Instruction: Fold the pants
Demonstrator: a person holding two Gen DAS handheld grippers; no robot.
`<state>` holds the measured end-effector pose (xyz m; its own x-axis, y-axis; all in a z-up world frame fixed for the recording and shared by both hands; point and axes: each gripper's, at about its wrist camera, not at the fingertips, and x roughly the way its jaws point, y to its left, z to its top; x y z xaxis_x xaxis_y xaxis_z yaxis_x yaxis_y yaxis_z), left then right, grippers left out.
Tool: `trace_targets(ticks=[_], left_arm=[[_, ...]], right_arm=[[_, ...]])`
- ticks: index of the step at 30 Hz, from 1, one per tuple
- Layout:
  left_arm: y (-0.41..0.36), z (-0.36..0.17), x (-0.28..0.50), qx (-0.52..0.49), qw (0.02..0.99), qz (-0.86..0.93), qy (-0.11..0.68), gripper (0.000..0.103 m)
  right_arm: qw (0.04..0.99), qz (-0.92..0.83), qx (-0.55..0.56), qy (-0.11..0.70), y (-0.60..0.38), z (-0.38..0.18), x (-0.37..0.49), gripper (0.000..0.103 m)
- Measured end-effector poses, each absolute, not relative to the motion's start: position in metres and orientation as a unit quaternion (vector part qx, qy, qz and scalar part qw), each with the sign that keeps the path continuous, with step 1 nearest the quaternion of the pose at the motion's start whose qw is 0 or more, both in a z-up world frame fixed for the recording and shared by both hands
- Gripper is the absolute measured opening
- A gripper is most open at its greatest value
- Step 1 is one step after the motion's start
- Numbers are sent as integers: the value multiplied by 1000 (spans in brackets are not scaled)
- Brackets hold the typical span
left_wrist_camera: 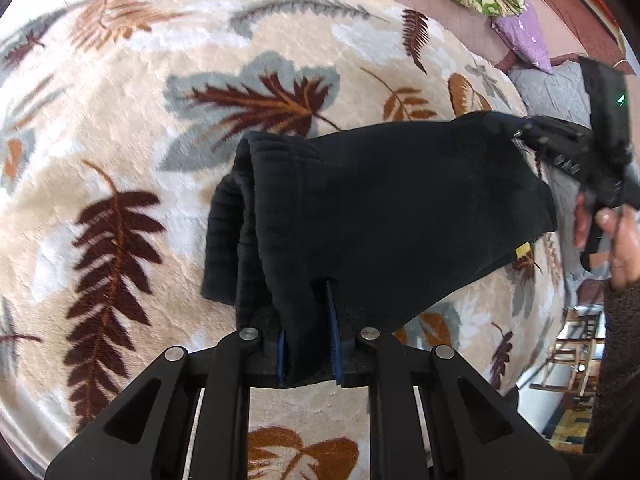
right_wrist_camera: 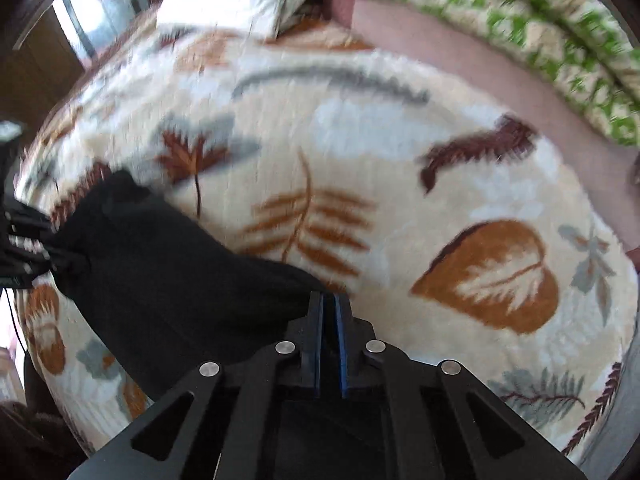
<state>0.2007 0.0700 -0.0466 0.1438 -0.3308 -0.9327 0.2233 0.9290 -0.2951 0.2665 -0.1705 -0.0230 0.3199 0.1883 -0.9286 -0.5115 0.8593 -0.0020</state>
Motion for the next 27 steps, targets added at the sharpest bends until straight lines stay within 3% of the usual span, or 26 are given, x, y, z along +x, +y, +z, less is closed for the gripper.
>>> trace_targets(ticks=[3,10,12,16,21,27], left_arm=[[66,-51,202,-28,754,-178,632,14],[61,-65,203,-13,746,-179,642,15],[68,-60,204,-43,742,-187,643,14],[82,-48,202,-89,739,-201,636,15],[80,-44,204,-95,739,-212,633,15],[70,-49,211,-94,730,-205,645,15]], right_arm=[[817,217,-105,524,-179,-8,274,5],[803,196,-88,555,-179,-53,281,7],[798,186,-87,567,-180,-62,280,16],[823,185,-41,535,-200,-28,268,20],[845,164,113,496,-282,22,214,55],[789,133,282,530,-337,-19,135,57]])
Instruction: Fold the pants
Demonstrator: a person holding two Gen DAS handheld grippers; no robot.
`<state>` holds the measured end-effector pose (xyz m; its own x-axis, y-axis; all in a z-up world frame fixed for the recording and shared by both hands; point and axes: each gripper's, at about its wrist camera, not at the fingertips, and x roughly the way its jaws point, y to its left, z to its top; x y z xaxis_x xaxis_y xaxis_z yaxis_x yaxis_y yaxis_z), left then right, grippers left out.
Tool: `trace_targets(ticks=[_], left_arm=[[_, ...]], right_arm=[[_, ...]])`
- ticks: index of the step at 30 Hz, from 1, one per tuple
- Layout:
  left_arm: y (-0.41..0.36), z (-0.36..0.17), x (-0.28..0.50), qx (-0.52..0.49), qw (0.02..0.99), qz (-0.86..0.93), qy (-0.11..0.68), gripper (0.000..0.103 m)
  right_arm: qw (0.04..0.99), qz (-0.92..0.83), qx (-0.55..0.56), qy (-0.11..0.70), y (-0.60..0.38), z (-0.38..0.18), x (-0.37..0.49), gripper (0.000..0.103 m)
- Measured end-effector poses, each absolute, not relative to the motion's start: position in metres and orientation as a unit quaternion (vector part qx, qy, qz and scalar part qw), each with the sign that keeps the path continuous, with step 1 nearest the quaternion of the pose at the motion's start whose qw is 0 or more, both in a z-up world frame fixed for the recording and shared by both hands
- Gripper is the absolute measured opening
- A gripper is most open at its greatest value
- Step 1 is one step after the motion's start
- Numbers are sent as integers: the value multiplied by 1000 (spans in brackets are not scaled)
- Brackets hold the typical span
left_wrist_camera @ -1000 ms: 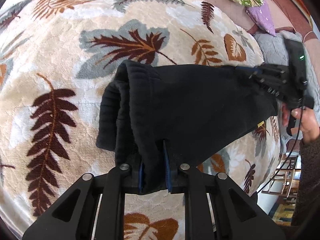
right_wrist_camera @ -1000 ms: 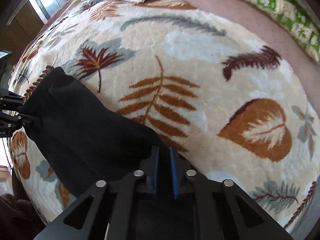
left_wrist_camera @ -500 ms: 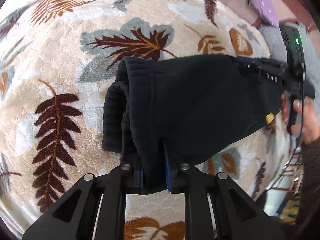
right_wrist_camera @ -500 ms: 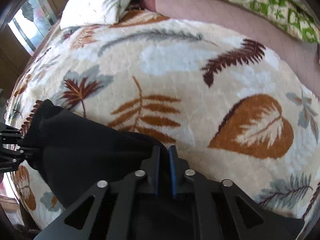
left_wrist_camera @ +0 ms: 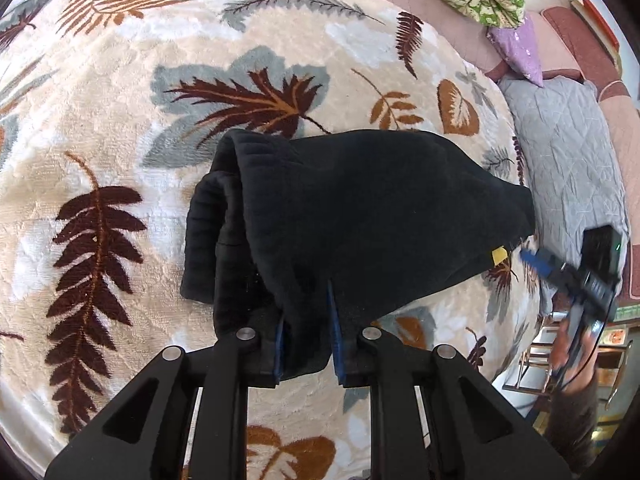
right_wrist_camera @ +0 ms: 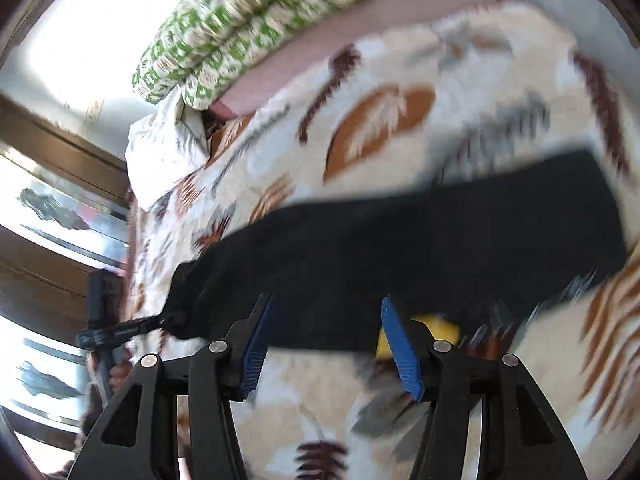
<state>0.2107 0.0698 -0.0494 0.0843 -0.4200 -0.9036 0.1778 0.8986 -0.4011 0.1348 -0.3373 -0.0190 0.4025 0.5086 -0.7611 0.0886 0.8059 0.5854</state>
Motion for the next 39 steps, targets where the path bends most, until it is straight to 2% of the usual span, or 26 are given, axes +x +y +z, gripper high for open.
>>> trace_targets(ticks=[5,14,18,22,26,31,33,34,35,36,39], left_arm=[[75,-52,213,-103,722,-199,655,15],[93,-57,225,-173,704,-210,656,15],[91,-63,226,-160,697,-214,665,15],[89,-67,227,-158,695,-214,668,16],[86,-68,225,-153,695,-207,671,17],[80,-66,223,-133,698,-198,675,17],[77,-66,223,-127,701,-191,675,17],[76,-65,222,-124,705,-184,673,17],[75,-64,222,-120,713,-173,668,17],[75,-61,220,-113,723,-163,662,17],[71,-56,217,-82,733,-141,660,14]], right_arm=[[745,119,363,546,-311,-67,129,54],[737,36,431,519,-308,-87,130,54],[771,29,412,484,-337,-55,111,53],[822,-73,361,435,-422,-15,88,56],[812,-139,338,456,-469,-25,91,56],[804,-148,358,451,-481,-49,102,56],[809,-141,351,450,-478,-52,107,51],[813,-144,340,450,-475,-52,111,44],[817,-149,324,453,-471,-52,114,24],[819,-150,312,457,-471,-52,114,13],[826,-141,297,457,-471,-42,110,12]])
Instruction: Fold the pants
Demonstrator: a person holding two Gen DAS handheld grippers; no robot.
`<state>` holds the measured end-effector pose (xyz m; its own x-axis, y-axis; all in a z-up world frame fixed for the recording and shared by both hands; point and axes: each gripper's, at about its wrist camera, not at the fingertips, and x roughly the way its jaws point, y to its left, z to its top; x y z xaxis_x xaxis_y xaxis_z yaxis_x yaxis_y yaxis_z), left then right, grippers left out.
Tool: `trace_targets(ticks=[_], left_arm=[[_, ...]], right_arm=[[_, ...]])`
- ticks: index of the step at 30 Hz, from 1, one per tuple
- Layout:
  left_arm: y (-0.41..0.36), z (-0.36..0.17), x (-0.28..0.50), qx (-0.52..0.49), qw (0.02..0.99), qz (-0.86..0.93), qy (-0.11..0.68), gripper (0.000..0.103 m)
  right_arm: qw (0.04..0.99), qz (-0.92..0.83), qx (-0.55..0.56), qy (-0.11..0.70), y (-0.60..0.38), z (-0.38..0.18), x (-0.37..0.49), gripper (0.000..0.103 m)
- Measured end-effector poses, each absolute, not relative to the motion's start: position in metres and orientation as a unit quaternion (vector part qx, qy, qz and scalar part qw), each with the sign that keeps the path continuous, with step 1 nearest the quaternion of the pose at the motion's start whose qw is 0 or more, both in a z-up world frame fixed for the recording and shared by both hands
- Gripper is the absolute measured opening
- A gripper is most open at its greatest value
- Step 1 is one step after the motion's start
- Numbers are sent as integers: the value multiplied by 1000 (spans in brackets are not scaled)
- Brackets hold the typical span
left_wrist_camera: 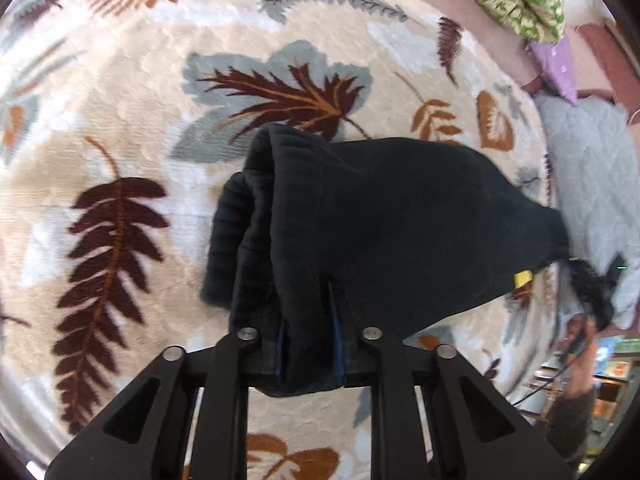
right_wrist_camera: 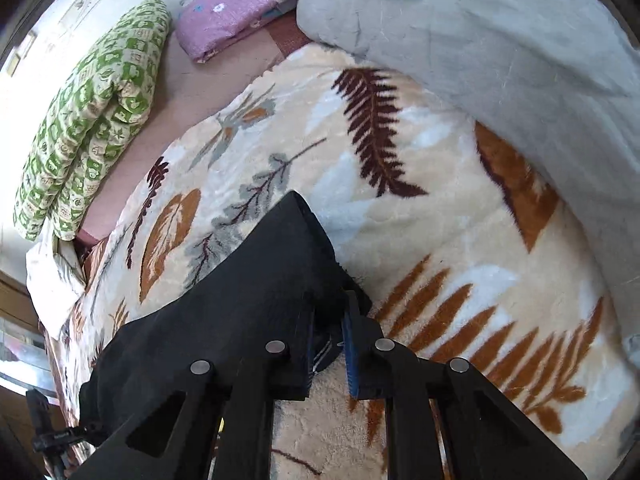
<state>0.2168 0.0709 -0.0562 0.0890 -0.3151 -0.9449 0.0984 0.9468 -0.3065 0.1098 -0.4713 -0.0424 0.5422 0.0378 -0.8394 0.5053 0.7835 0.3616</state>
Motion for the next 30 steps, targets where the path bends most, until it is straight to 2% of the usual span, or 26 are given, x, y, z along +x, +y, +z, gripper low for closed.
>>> trace_targets(ticks=[5,13,17,21,24,27,30], left_arm=[[65,-53,209,-29,742,-134,656,14],[71,-68,216,-52,731,-138,666,14],[94,-59,216,-128,716,-154,669,15],[129,-40,212,-202,723,-131,648,34],[144,-26,208,-195,743,-91,634,48],[150,-20,206,-162,764,-6,625,48],[148,-14,194,-223,746,-40,626,48]], right_arm=[[838,-124,304,437,-477,-20,94,11],[803,-140,347,463,-493,-69,84,12],[799,-137,352,468,-494,-64,82,24],[800,-129,360,463,-502,-50,70,26],[805,-127,367,449,-509,-34,56,31],[810,-115,369,441,-511,-18,42,37],[815,-99,367,438,-510,-5,31,38]])
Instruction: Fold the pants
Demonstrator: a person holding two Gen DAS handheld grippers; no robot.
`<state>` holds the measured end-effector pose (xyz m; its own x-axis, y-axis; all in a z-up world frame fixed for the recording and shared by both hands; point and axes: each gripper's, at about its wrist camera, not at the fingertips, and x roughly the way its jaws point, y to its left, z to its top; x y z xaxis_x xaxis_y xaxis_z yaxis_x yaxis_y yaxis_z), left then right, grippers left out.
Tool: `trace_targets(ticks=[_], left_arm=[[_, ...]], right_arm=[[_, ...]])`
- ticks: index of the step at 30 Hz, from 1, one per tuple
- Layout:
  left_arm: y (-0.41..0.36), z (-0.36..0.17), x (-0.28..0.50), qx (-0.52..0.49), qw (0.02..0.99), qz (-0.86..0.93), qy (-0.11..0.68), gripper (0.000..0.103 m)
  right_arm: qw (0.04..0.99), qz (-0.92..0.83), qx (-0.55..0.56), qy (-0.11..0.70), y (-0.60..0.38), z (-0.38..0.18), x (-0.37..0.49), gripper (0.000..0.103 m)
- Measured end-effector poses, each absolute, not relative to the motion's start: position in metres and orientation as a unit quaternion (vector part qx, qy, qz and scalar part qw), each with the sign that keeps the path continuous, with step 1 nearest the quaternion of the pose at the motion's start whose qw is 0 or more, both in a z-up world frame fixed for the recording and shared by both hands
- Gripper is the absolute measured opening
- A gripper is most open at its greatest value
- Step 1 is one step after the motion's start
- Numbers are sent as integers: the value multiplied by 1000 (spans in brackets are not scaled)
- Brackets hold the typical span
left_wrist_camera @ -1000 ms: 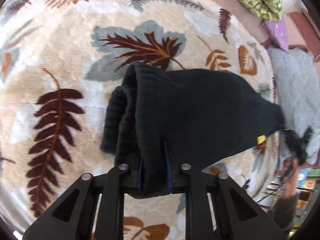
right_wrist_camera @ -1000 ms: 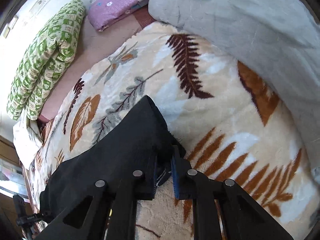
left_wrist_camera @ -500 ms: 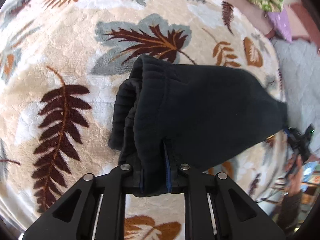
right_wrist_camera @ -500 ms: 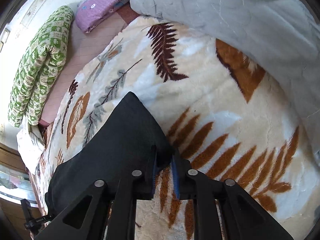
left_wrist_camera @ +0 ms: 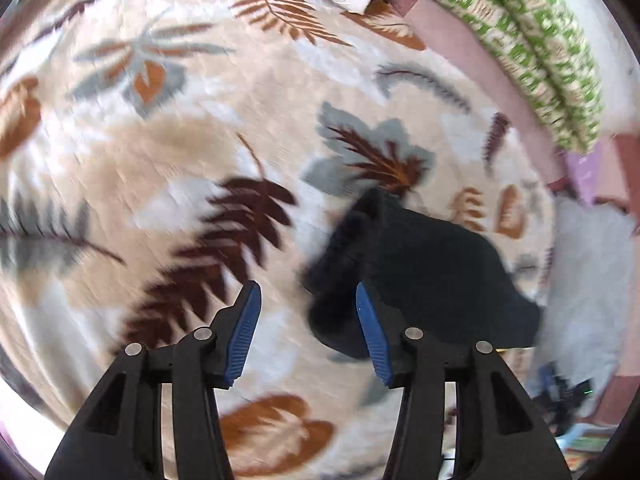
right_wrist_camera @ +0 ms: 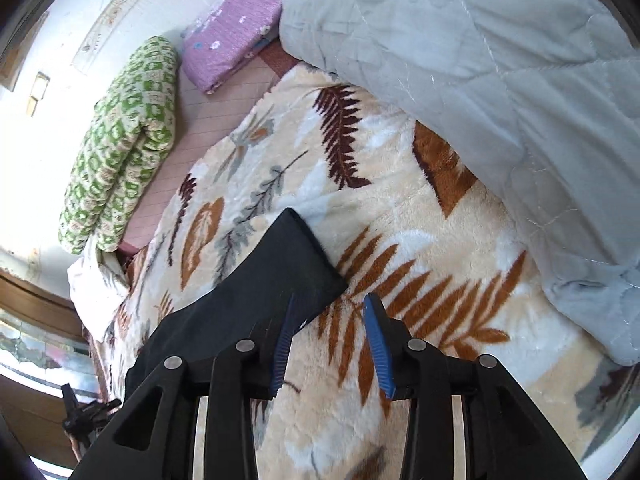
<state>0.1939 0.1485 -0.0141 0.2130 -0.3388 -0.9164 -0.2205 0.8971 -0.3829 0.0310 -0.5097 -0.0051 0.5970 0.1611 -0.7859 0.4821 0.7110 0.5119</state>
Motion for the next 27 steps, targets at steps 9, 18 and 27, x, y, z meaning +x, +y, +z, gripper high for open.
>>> trace_targets(ticks=[9,18,27], left_arm=[[-68,1,136,-178,712,-200,649,48],[-240,-51,125,-256,635,-218,695,48],[-273,-87,141,-349,634,-172,669,48]], right_arm=[[824,-42,330,459,-507,21,35,45],[814,-21,304,494,-525,7,74,51],[805,14,312,504,-543,-25,102,51]])
